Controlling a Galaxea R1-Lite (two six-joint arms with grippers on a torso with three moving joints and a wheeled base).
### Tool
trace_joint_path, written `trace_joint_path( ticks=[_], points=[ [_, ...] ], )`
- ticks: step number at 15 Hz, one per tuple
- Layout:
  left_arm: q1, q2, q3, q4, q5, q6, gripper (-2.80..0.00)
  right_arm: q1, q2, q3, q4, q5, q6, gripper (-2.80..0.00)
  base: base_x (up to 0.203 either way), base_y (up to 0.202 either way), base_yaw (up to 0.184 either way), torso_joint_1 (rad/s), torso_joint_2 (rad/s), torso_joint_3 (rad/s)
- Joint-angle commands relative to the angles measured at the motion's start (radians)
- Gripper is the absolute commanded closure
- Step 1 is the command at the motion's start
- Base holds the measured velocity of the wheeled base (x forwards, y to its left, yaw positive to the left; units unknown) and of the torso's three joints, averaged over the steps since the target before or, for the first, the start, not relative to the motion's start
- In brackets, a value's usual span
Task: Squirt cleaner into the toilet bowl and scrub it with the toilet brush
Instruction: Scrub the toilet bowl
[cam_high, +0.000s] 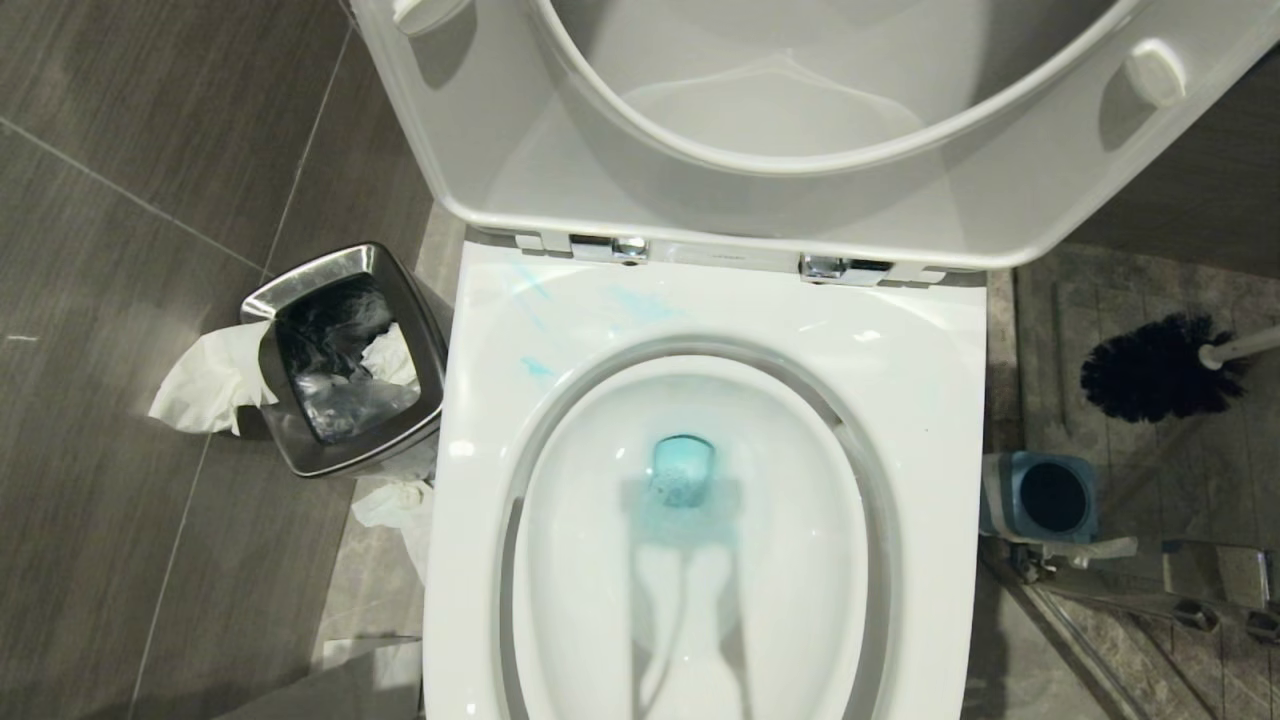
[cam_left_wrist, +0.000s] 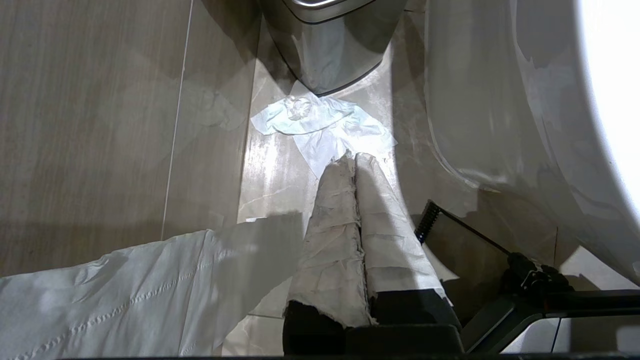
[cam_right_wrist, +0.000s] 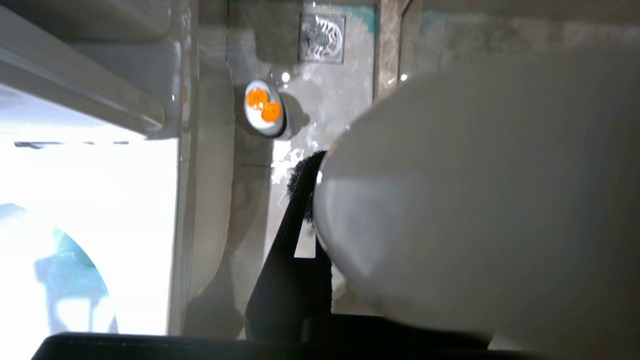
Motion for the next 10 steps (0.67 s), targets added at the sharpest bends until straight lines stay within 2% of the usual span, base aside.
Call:
trace_joint_path(
  ticks=[1, 4, 10],
  points=[
    [-0.002, 0.002, 0.003, 0.0, 0.004, -0.005, 0.0, 0.0, 0.009, -0.037, 0.007, -0.002, 0.0, 0.0, 0.0, 0.0, 0.0, 0.0, 0.0, 0.0],
    [0.0, 0.002, 0.003, -0.001, 0.004, -0.008, 0.0, 0.0, 0.012, -0.102, 0.091, 0.004, 0.001, 0.0, 0.0, 0.0, 0.0, 0.001, 0.0, 0.056],
    [0.0, 0.002, 0.003, -0.001, 0.004, -0.008, 0.0, 0.0, 0.003, -0.101, 0.096, 0.006, 0.002, 0.0, 0.0, 0.0, 0.0, 0.002, 0.0, 0.185]
  ],
)
